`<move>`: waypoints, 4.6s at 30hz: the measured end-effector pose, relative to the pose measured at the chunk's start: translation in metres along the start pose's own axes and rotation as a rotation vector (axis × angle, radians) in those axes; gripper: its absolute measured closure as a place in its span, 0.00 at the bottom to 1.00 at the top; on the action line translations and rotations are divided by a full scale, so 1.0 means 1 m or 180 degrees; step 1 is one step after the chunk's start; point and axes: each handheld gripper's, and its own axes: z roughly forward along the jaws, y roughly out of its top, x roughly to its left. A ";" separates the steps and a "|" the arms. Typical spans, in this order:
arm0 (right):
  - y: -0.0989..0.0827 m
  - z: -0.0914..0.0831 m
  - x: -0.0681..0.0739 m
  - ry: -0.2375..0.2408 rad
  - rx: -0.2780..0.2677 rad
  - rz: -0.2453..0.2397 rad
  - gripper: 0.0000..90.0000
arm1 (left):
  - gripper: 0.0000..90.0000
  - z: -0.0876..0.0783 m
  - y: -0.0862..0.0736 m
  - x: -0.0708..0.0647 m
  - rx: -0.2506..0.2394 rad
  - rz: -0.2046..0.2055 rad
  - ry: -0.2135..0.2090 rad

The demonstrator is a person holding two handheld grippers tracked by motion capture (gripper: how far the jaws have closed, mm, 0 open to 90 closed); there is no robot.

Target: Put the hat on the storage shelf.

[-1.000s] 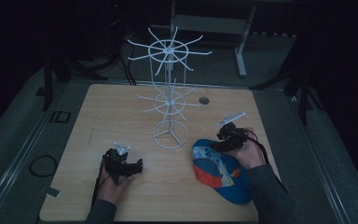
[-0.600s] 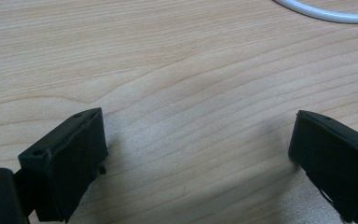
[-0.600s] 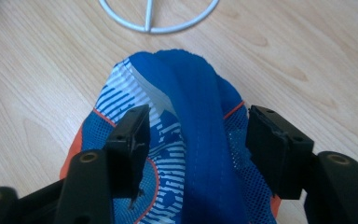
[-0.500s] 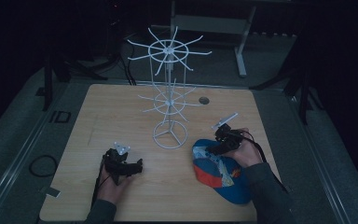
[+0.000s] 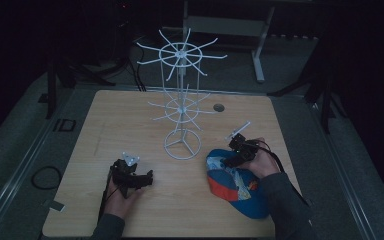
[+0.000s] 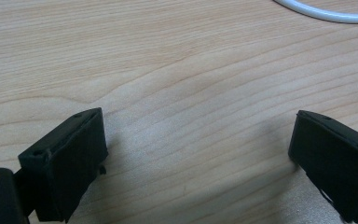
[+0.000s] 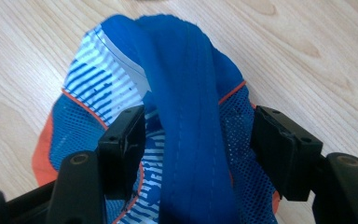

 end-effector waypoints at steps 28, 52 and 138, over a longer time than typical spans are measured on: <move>0.000 0.001 -0.004 0.0257 0.0410 -0.0169 0.97 | 0.05 0.000 0.000 0.000 0.0000 0.0000 0.0000; -0.017 -0.063 0.002 0.0300 -0.0825 -0.0069 0.97 | 0.05 0.000 0.000 0.000 -0.0010 -0.0006 0.0002; -0.011 -0.174 0.033 0.0437 -0.2264 0.0108 0.97 | 0.05 0.000 0.000 0.000 -0.0006 -0.0003 -0.0004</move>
